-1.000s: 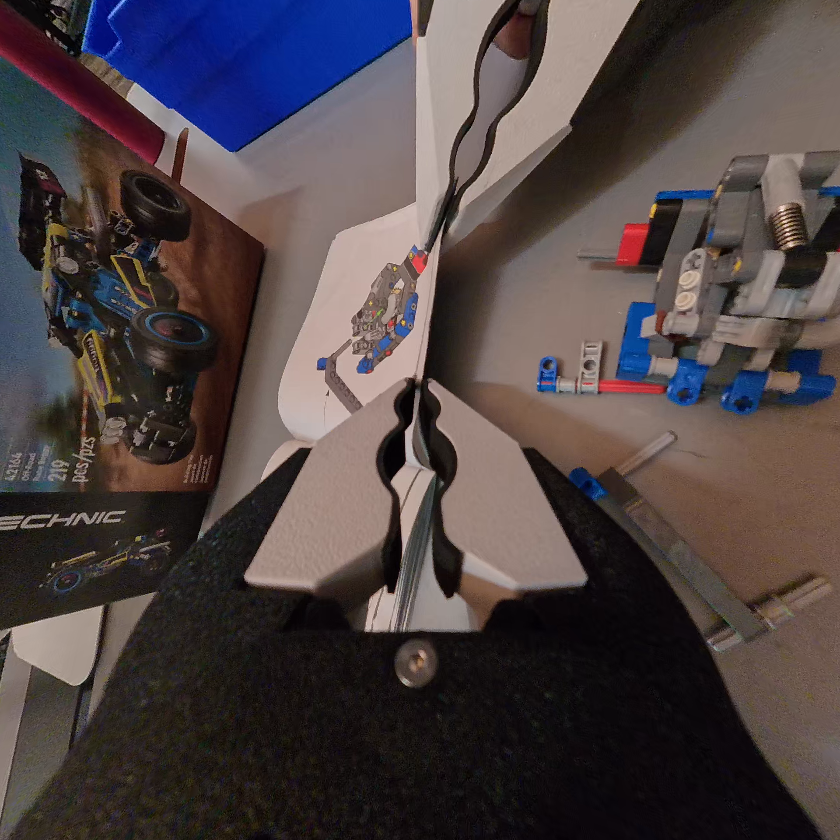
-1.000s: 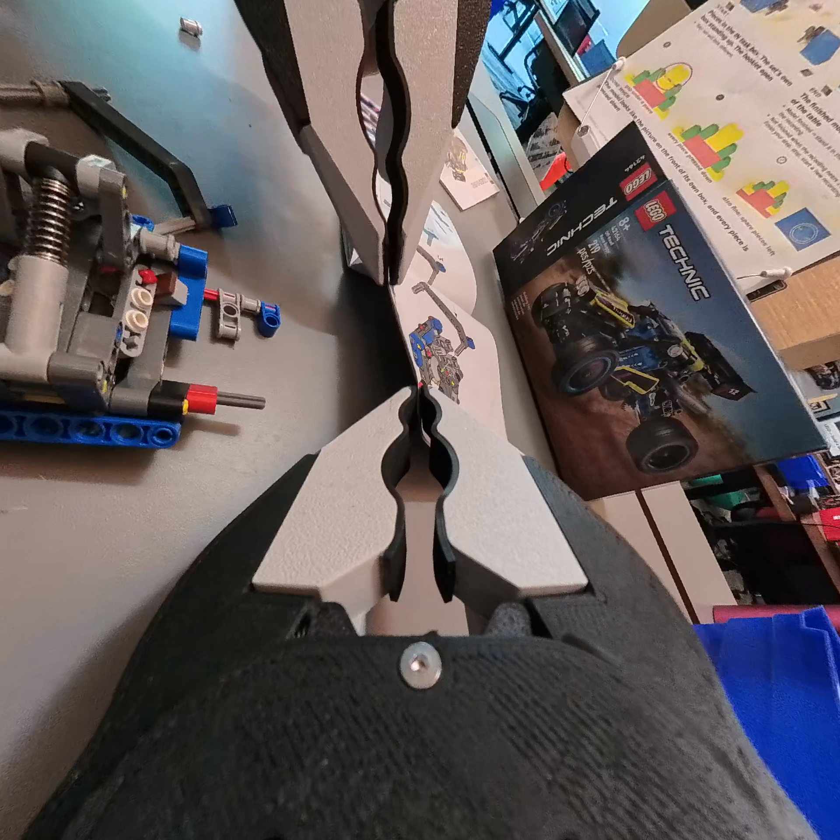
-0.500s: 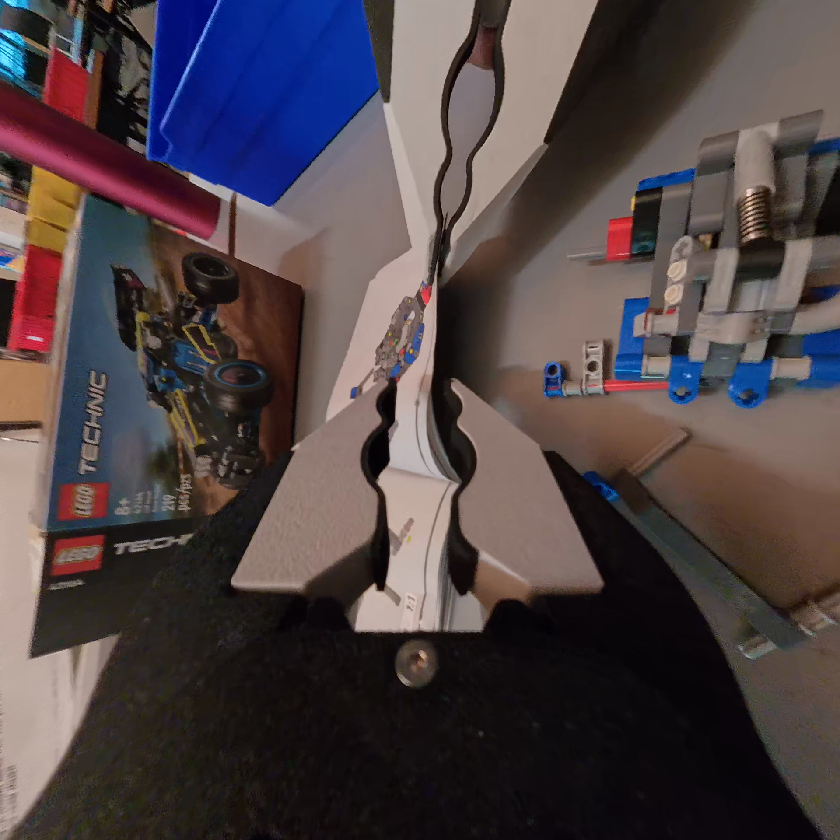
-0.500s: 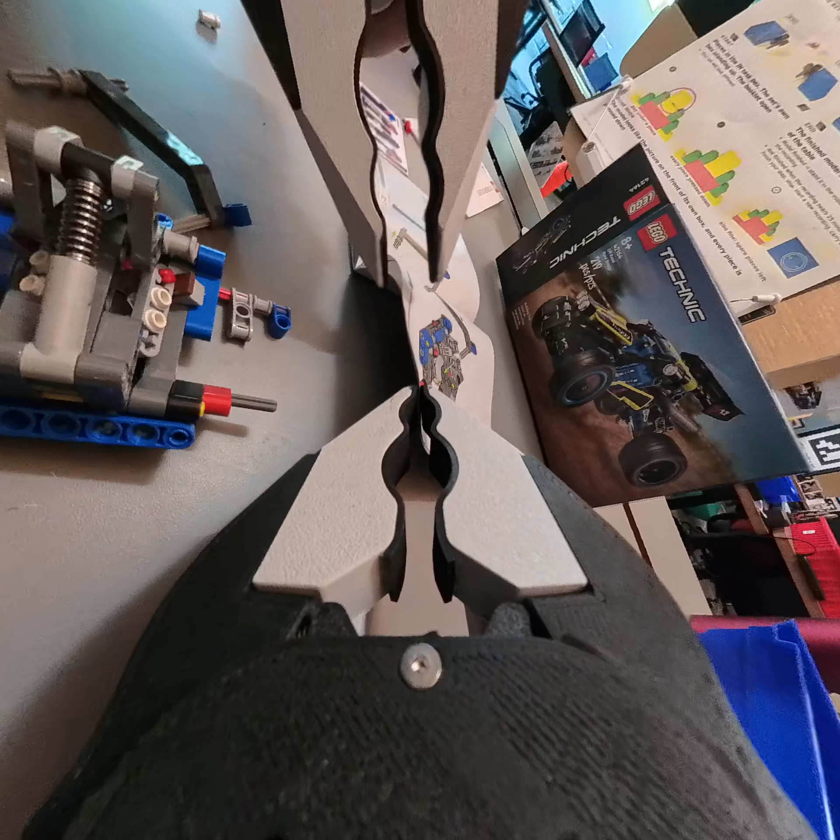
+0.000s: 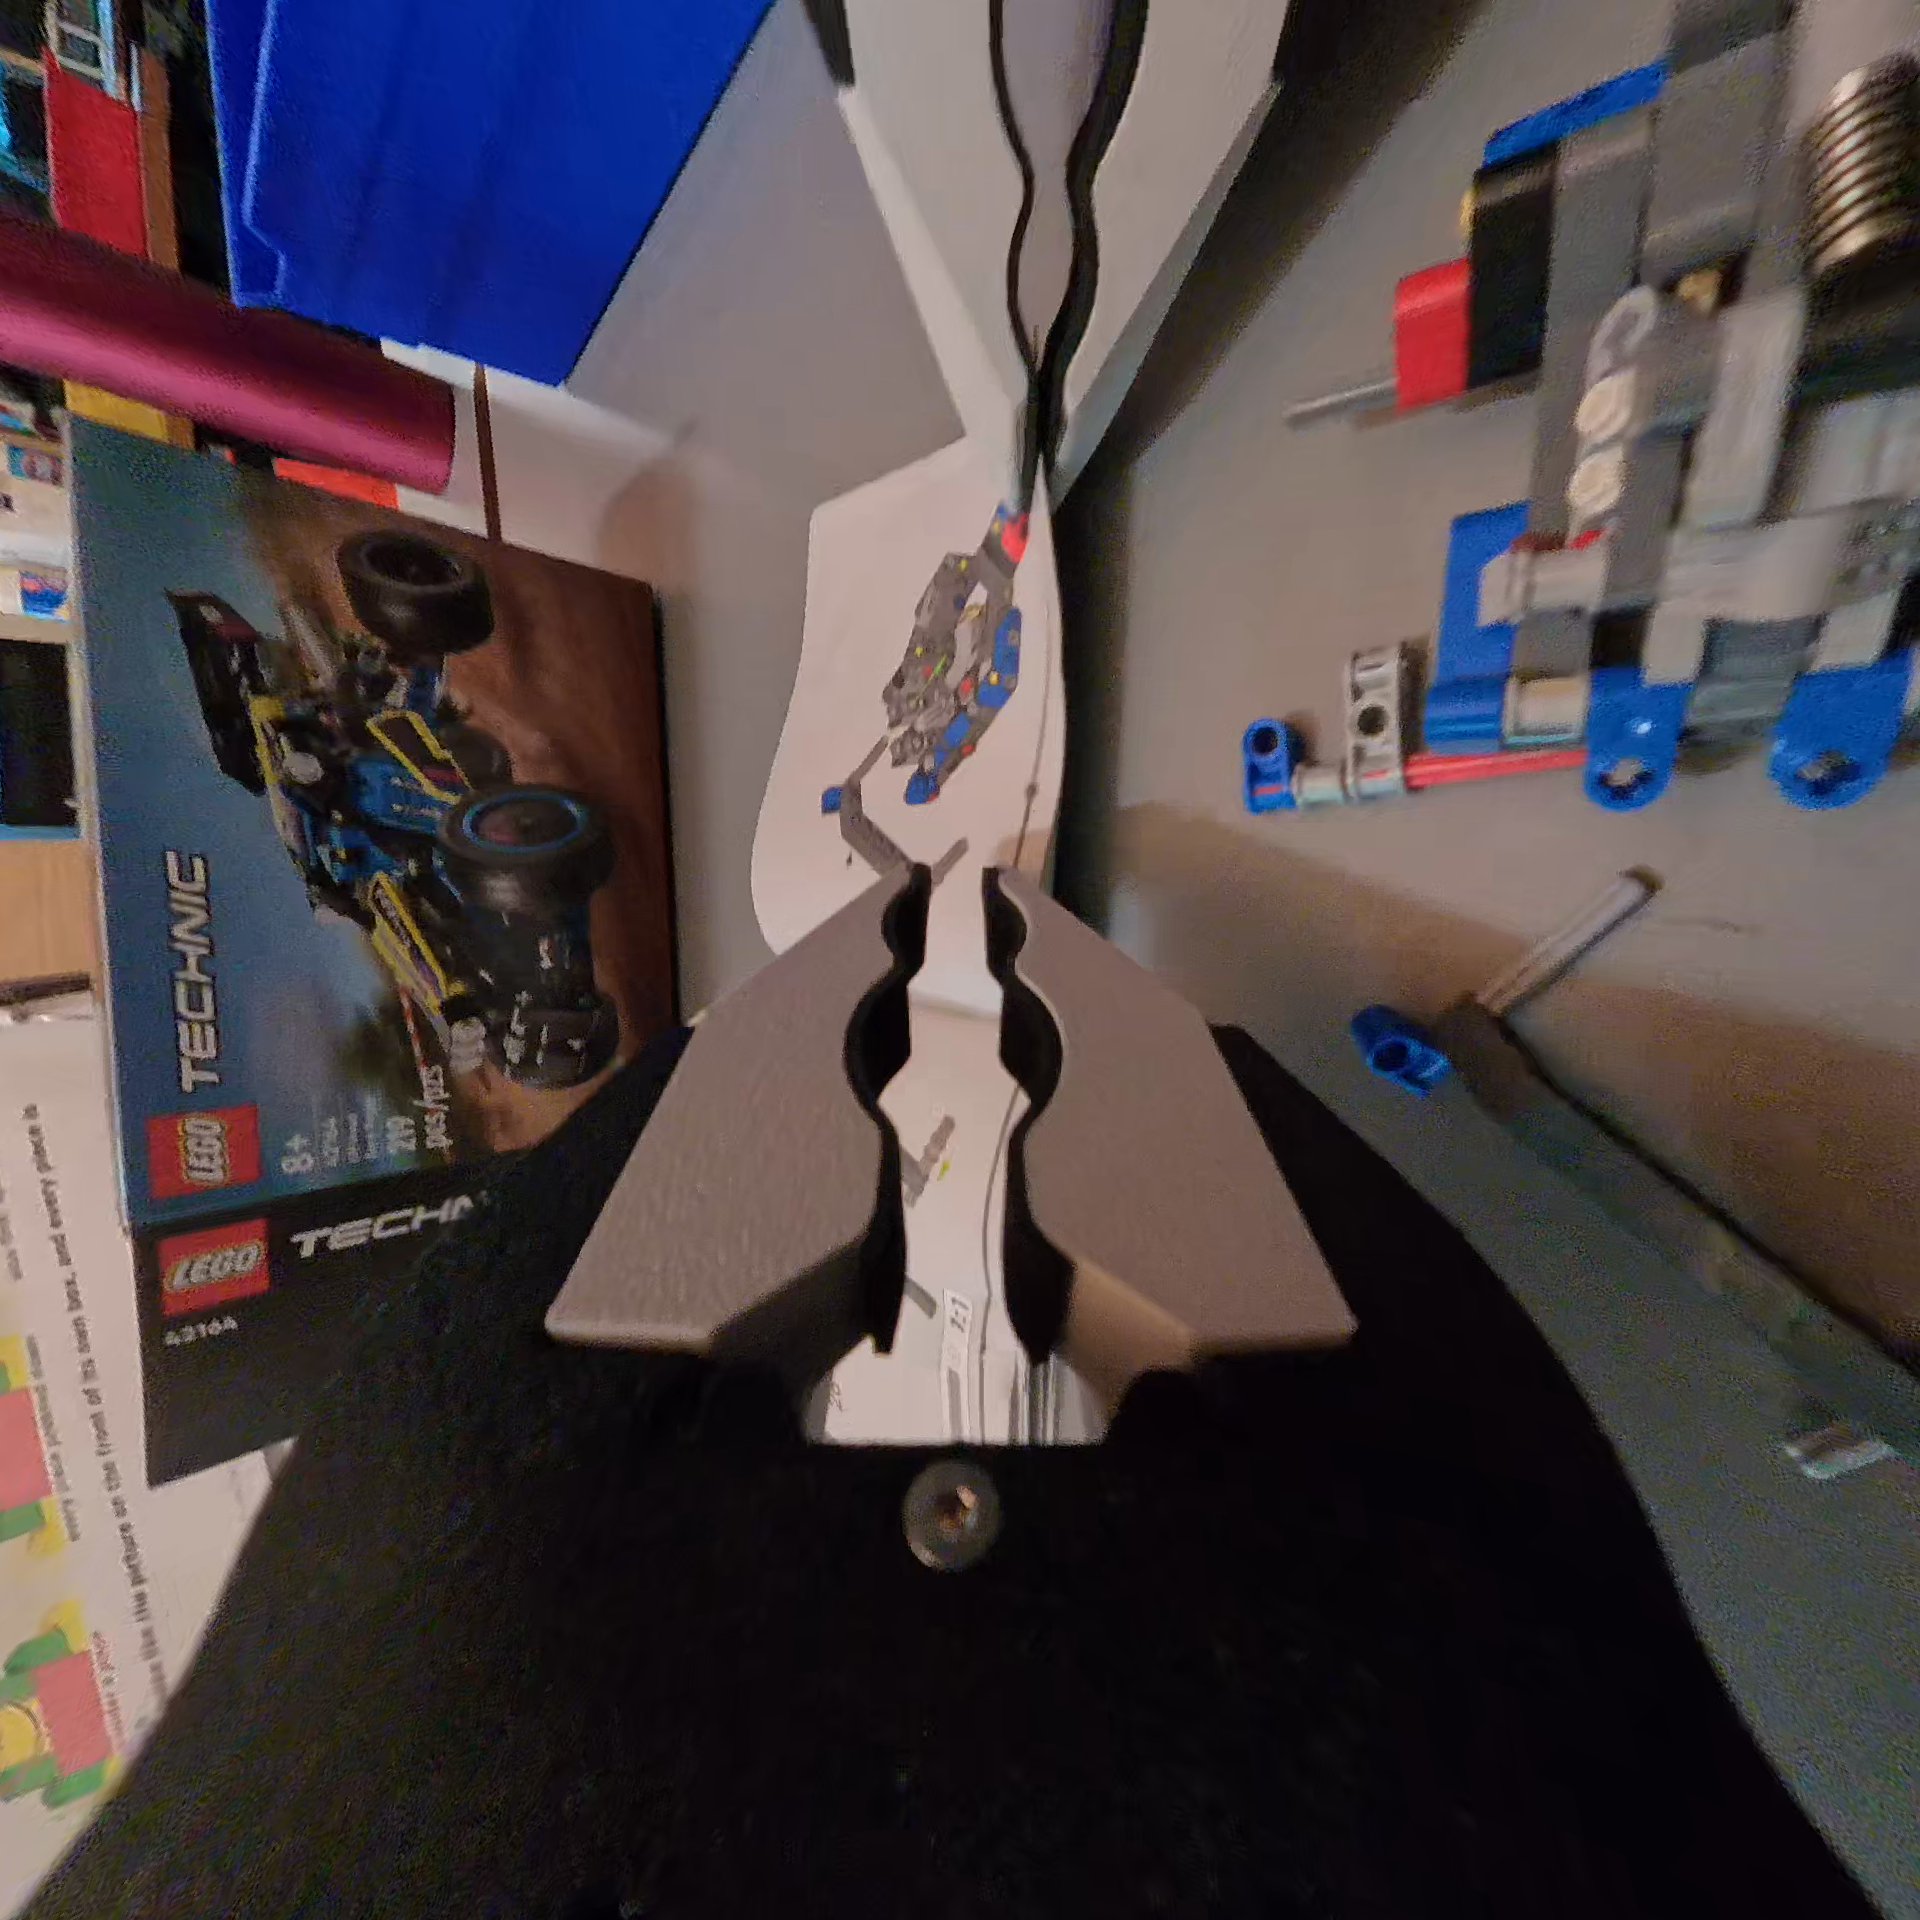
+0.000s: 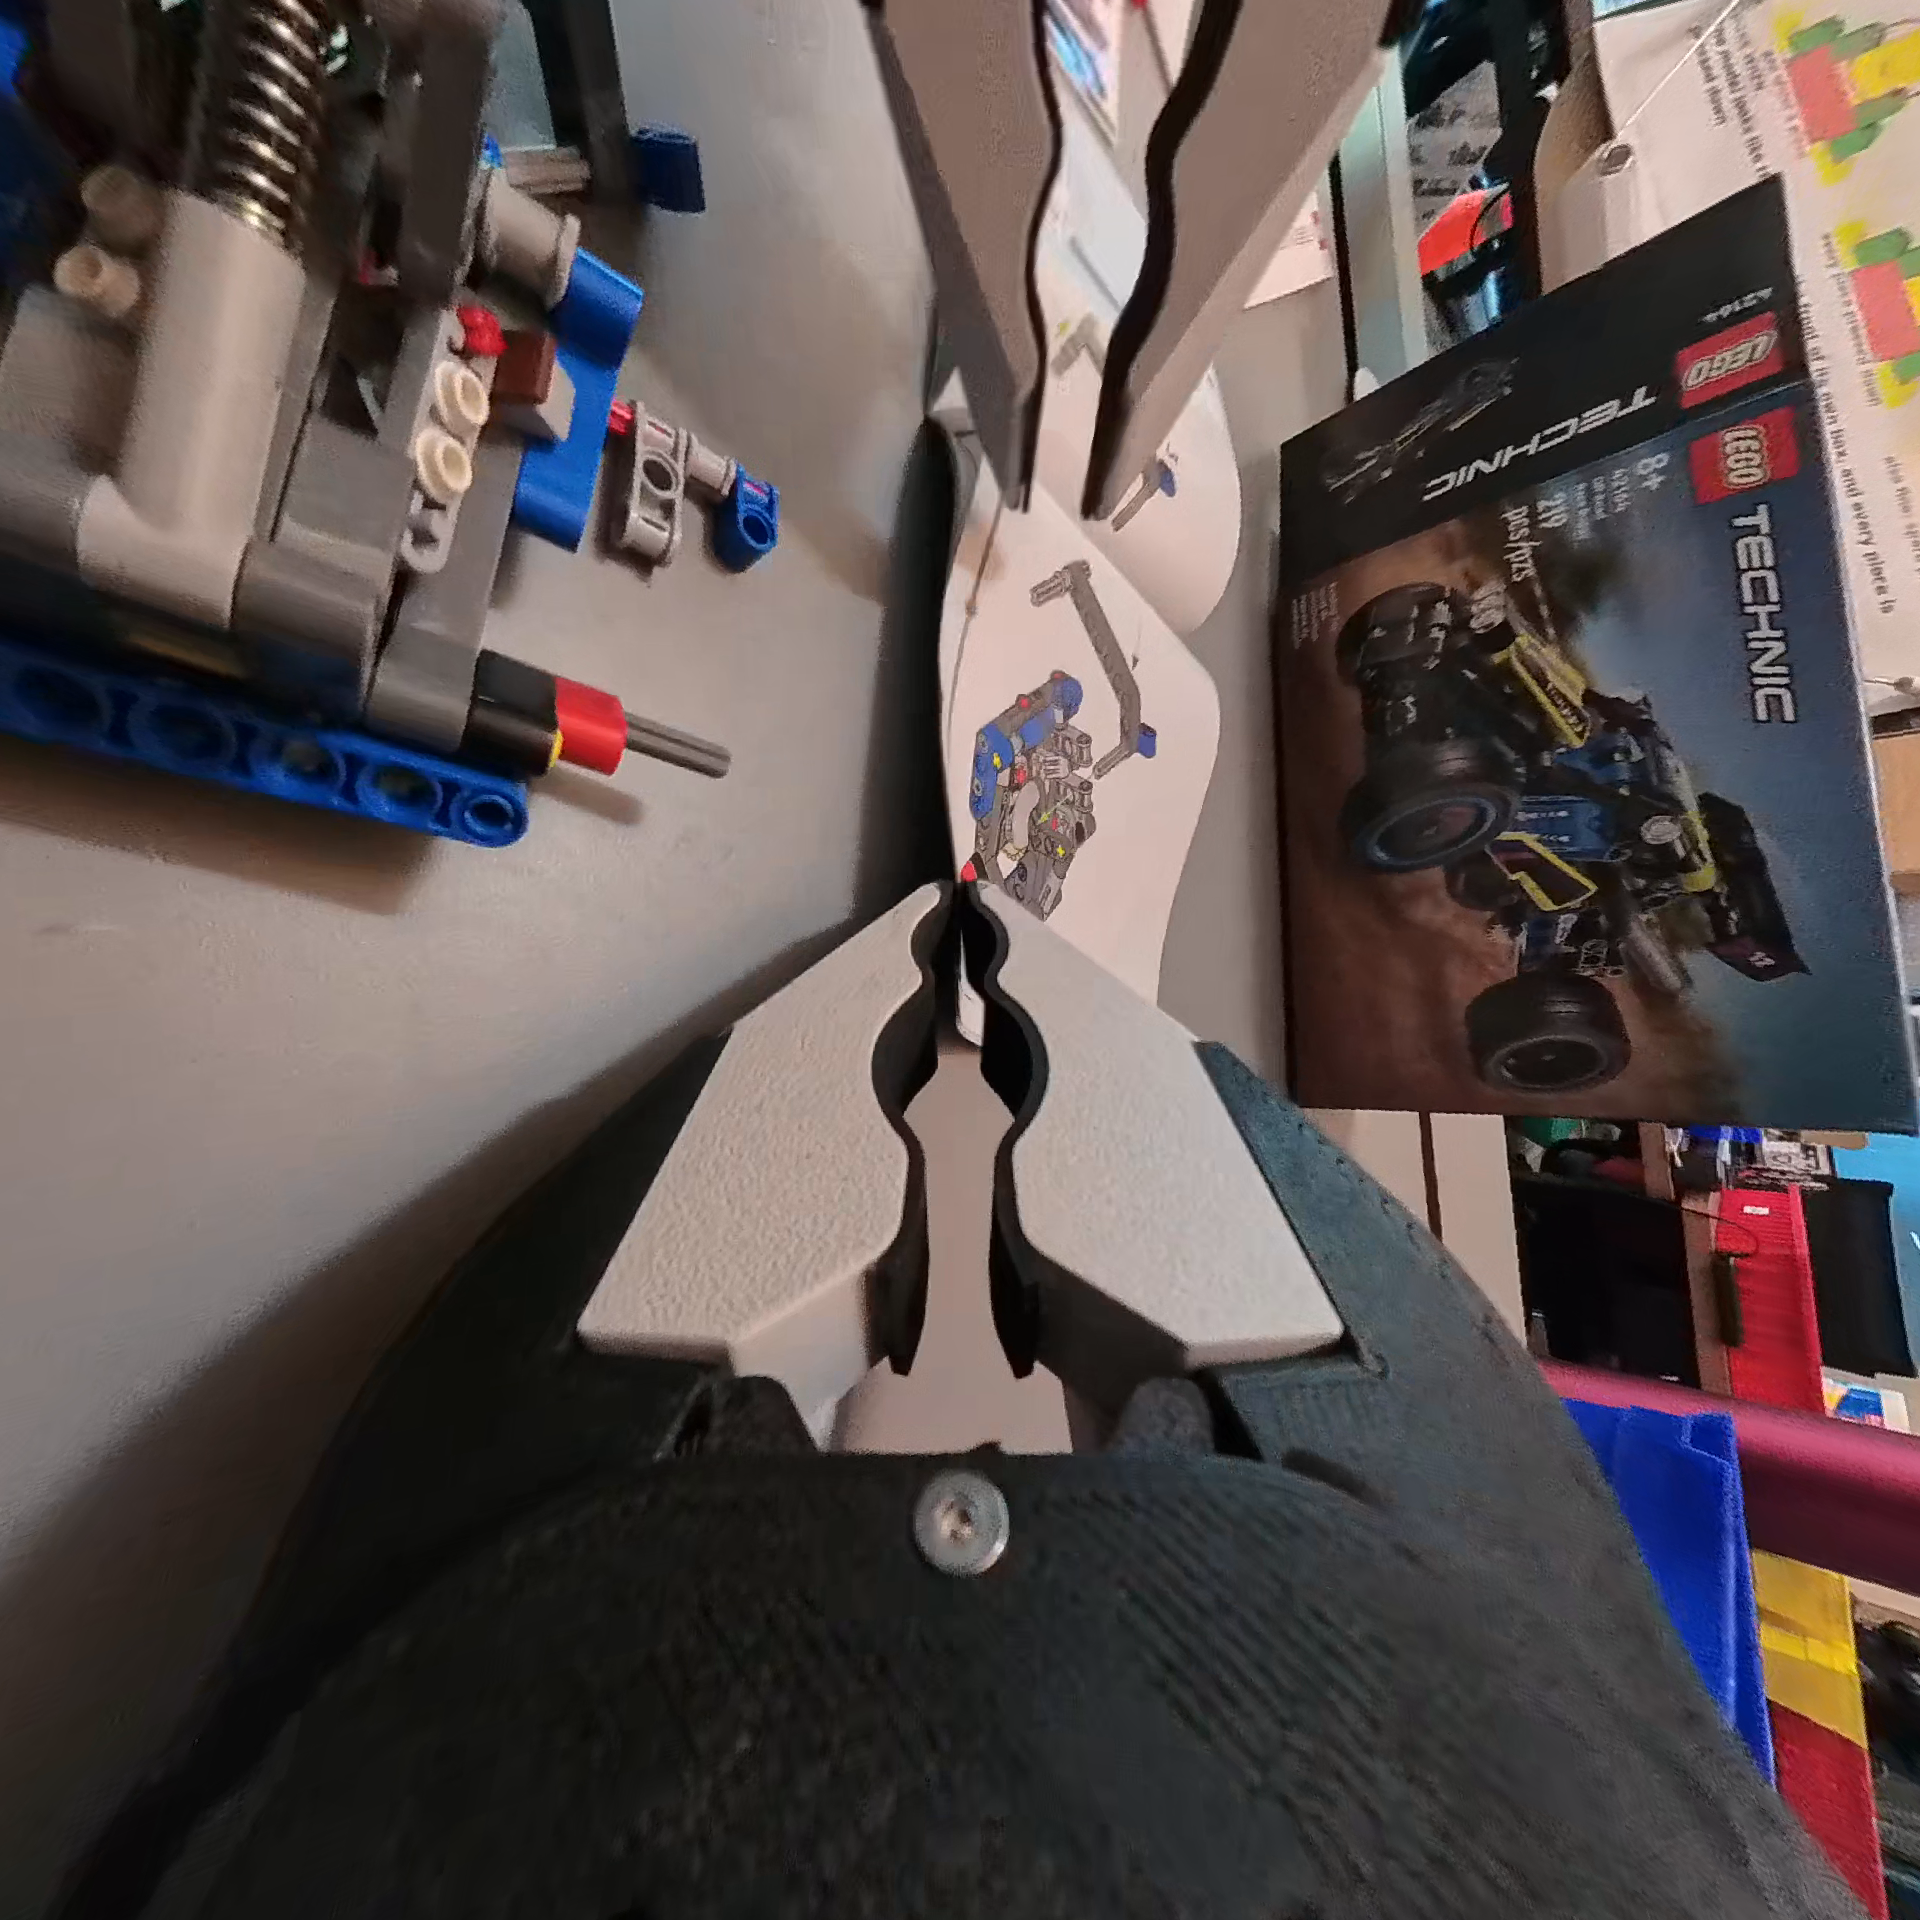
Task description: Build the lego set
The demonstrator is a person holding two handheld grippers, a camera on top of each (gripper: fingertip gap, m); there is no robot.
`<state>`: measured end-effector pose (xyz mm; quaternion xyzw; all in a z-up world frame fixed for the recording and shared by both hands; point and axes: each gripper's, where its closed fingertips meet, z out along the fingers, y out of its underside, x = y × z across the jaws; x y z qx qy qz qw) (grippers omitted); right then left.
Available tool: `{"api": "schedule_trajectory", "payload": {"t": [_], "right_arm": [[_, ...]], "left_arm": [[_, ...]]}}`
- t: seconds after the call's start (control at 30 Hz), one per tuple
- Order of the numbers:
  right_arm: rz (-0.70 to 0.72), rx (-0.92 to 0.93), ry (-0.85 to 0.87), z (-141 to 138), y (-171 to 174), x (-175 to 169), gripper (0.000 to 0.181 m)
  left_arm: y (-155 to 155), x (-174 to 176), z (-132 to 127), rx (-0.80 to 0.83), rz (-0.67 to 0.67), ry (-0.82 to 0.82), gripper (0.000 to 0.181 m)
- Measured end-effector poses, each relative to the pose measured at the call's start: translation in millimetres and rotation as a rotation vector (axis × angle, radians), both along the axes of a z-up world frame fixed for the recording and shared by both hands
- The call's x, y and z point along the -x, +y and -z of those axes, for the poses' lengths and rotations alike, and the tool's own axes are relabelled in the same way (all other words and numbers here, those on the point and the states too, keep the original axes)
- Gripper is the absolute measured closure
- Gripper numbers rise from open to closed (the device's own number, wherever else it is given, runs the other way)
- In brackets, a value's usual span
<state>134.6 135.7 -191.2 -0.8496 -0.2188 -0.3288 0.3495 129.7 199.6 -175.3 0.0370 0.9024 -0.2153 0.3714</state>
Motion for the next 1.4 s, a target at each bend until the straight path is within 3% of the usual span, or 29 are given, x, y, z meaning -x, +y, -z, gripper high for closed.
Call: {"api": "schedule_trajectory", "payload": {"t": [0.17,0.5,0.73,1.4], "right_arm": [[-0.010,0.024,0.014,4.1,0.2,2.4,0.181],[-0.013,0.019,0.050,7.6,-1.1,2.8,0.181],[-0.012,0.009,0.065,7.5,-1.0,2.8,0.181],[-0.012,0.018,0.061,7.8,-3.7,2.5,0.181]], "left_arm": [[3.0,4.3,15.1,-0.007,0.016,0.081,0.173],[5.9,3.7,20.3,-0.029,0.009,0.085,0.181],[4.6,12.1,17.2,-0.005,0.036,0.139,0.172],[7.0,11.9,21.7,0.009,0.022,0.164,0.181]]}}
